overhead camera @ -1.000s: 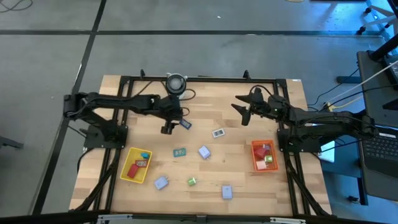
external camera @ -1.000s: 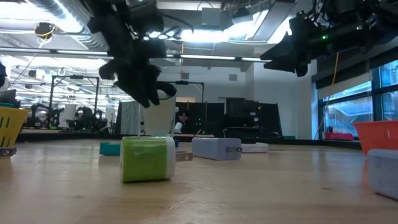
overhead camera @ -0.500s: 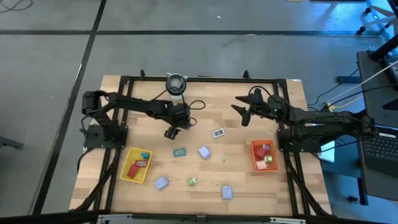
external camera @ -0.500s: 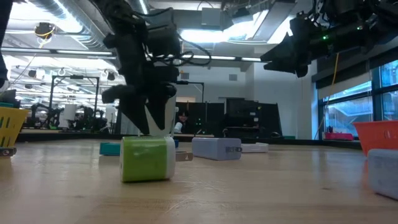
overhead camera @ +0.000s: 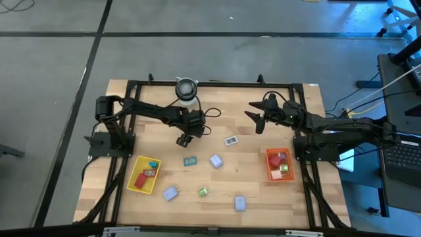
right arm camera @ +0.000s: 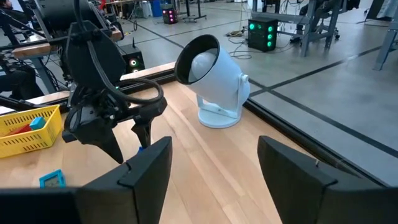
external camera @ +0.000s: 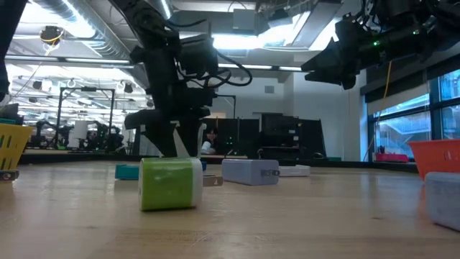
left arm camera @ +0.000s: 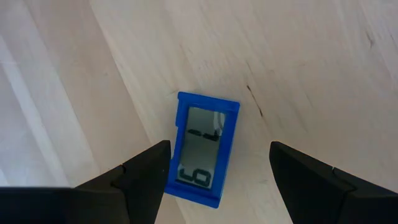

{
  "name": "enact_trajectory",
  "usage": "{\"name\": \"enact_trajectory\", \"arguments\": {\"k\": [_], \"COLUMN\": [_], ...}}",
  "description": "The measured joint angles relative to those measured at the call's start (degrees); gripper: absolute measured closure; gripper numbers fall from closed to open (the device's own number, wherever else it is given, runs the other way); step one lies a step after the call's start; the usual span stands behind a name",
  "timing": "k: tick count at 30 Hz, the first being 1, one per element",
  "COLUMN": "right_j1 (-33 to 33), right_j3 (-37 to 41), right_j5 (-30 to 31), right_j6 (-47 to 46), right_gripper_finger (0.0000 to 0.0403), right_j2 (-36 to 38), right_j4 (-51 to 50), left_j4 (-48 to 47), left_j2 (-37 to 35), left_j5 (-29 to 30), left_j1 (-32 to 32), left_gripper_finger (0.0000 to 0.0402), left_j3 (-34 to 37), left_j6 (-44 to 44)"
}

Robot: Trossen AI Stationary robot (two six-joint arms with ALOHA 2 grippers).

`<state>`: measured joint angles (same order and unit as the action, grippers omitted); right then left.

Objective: Pick & Place Office items
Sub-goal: Put the blue digital timer into the yellow basket

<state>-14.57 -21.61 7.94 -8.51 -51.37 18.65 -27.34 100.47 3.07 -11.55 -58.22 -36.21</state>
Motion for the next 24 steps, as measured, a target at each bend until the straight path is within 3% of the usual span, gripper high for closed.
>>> {"name": "enact_trajectory", "arguments": {"k": [24], "right_j1": [0.04], "right_j3": [0.0], "right_j5": [-0.26], "right_j6": [-1.51], "right_gripper_finger": [0.0163], "right_j2": [0.0], "right_j4": [-0.03], "left_j4": [3.27], "left_j2": [2.77], "left_j5": [-1.91], "left_j1": [-1.01], "left_gripper_finger": [0.0132], "left_j3": [-0.03], "left_j6": [0.34]}}
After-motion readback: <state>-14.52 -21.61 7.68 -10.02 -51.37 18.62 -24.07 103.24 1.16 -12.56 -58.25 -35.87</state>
